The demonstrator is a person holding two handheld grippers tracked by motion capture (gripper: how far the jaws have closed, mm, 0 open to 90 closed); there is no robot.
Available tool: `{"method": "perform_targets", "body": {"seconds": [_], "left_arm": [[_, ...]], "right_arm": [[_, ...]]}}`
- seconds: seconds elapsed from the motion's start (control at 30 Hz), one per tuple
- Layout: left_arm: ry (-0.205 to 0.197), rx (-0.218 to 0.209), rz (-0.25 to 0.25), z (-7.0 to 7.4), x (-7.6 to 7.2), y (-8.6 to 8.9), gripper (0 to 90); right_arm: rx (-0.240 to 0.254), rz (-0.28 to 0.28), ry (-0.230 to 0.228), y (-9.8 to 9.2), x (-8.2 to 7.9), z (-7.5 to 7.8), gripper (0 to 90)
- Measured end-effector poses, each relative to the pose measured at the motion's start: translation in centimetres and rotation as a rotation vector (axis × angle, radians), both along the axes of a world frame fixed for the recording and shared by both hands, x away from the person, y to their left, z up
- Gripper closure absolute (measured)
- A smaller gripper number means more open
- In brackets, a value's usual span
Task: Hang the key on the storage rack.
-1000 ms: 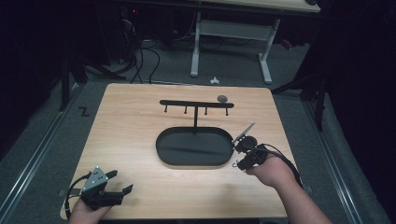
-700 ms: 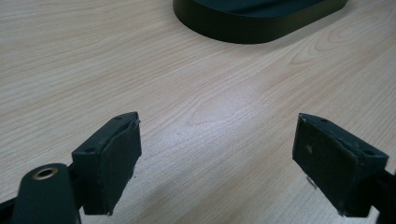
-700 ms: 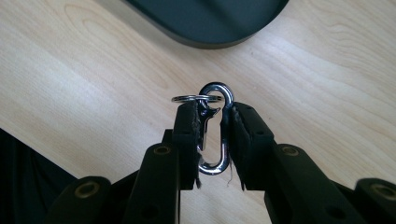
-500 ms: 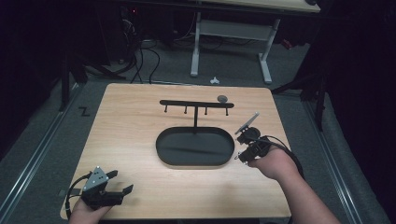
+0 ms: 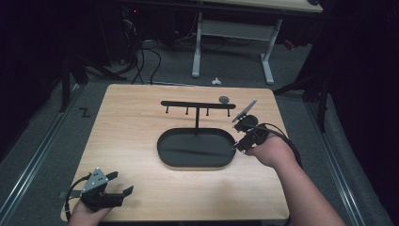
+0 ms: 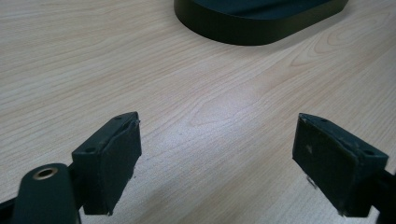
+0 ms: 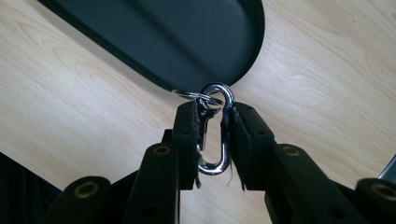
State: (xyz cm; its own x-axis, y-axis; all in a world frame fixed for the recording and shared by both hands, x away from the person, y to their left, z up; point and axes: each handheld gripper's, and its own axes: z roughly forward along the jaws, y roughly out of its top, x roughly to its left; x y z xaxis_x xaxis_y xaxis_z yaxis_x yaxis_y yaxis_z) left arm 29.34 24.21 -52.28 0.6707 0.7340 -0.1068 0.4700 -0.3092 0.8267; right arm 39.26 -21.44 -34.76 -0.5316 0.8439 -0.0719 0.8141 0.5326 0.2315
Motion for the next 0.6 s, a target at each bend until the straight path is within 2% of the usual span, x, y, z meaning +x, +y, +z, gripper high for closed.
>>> {"method": "perform_targets", "body": {"seconds": [0.3,0.6], "left_arm": [[0.0,0.0,0.001,0.0,0.0,0.0,16.0],[0.001,-0.003,0.001,0.0,0.0,0.1,16.0]], "right_arm": [[-0.004,-0.021,-0.034,0.2,1.8,2.0,72.5],[-0.006,-0.02,-0.046,1.0,3.0,2.8,72.5]]}}
